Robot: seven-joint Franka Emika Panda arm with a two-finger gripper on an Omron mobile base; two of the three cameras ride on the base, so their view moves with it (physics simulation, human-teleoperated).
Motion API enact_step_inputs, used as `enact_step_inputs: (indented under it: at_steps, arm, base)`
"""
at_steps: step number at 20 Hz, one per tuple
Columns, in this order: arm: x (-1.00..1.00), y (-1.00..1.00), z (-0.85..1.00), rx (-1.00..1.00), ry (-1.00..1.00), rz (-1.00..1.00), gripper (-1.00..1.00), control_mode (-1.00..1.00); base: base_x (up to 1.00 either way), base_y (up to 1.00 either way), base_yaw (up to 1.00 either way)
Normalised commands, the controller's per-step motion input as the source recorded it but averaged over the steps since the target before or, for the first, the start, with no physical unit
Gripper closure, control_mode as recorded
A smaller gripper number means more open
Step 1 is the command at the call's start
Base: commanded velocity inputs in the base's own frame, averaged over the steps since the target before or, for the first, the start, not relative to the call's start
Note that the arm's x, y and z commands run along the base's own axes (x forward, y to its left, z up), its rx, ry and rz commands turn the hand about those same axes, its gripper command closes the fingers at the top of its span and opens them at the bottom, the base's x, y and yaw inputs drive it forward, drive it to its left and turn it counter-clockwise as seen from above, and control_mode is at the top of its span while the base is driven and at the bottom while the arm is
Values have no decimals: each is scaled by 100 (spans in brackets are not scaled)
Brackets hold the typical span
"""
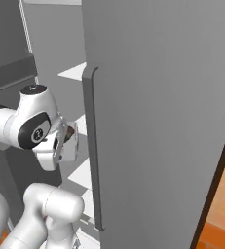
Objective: Take the meat container that has the steak and place it on the second highest rack of the freezer. Then take the vegetable container that has the onion and sweet potato and place it on the highest rack of the freezer.
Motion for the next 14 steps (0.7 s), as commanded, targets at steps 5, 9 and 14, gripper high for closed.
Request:
enact_step_inputs:
  at_steps: [5,9,14]
  arm:
    - [0,0,0,0,0,0,100,100]
    - [6,3,0,0,0,-2,100,-100]
    - [0,38,0,0,0,-2,100,-100]
  base:
    - [10,15,0]
    - [5,0,-1]
    - [0,0,0]
